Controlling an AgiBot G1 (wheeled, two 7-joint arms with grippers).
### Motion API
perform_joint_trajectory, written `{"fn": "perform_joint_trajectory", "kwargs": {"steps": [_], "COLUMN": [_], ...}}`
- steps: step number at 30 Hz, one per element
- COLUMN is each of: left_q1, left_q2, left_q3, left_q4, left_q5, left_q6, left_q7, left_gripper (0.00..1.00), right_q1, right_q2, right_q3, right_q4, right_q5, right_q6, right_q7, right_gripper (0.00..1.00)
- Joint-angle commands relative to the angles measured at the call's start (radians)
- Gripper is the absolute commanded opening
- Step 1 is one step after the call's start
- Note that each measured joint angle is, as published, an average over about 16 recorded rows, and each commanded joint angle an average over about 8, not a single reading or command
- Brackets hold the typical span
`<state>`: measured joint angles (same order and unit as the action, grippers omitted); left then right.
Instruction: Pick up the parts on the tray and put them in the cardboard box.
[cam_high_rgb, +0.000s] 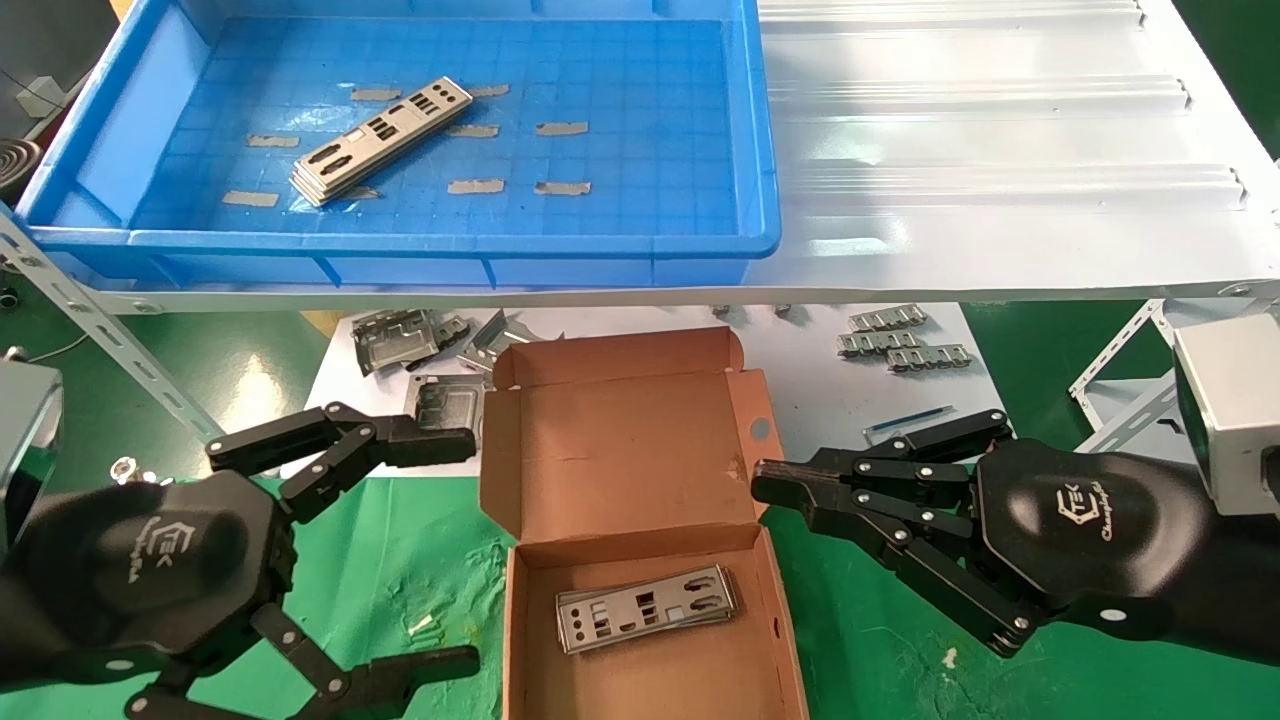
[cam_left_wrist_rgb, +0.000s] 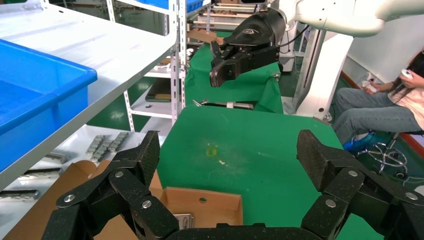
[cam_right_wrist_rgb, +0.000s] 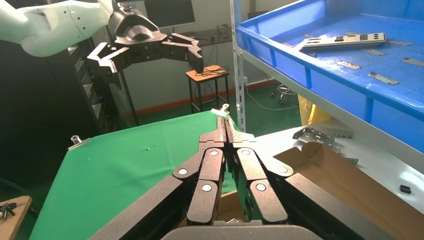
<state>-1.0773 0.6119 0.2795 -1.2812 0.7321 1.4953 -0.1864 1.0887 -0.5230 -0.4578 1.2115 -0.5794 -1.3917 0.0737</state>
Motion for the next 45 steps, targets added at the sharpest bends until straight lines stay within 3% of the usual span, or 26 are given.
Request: {"fn": "perform_joint_trajectory", "kwargs": {"steps": [1, 8, 16, 23, 30, 31, 37, 39, 45], "left_q1": [0.001, -0.052, -0.296, -0.521, -0.697, -0.718, -0.816, -0.839, -0.901], "left_q2": [0.000, 0.005, 0.072, 0.196, 0.329, 0.345, 0.422, 0.438, 0.476], "left_q3": [0.000, 0.004, 0.061, 0.158, 0.233, 0.242, 0.270, 0.272, 0.284], "left_q4": [0.000, -0.003, 0.062, 0.272, 0.551, 0.589, 0.779, 0.828, 0.966], "left_q5": [-0.001, 0.022, 0.186, 0.397, 0.551, 0.568, 0.633, 0.641, 0.671], "left_q6": [0.000, -0.015, -0.113, -0.208, -0.261, -0.266, -0.303, -0.311, -0.339], "left_q7": [0.000, -0.019, -0.125, -0.209, -0.180, -0.170, -0.060, -0.015, 0.077], "left_gripper": [1.00, 1.00, 1.00, 1.00, 1.00, 1.00, 1.00, 1.00, 1.00], "right_q1": [0.000, 0.000, 0.000, 0.000, 0.000, 0.000, 0.000, 0.000, 0.000], "right_q2": [0.000, 0.000, 0.000, 0.000, 0.000, 0.000, 0.000, 0.000, 0.000], "right_q3": [0.000, 0.000, 0.000, 0.000, 0.000, 0.000, 0.000, 0.000, 0.000], "right_q4": [0.000, 0.000, 0.000, 0.000, 0.000, 0.000, 0.000, 0.000, 0.000], "right_q5": [0.000, 0.000, 0.000, 0.000, 0.000, 0.000, 0.000, 0.000, 0.000], "right_q6": [0.000, 0.000, 0.000, 0.000, 0.000, 0.000, 0.000, 0.000, 0.000], "right_q7": [0.000, 0.000, 0.000, 0.000, 0.000, 0.000, 0.000, 0.000, 0.000], "right_gripper": [0.00, 0.00, 0.00, 0.00, 0.01, 0.05, 0.79, 1.00, 1.00]}}
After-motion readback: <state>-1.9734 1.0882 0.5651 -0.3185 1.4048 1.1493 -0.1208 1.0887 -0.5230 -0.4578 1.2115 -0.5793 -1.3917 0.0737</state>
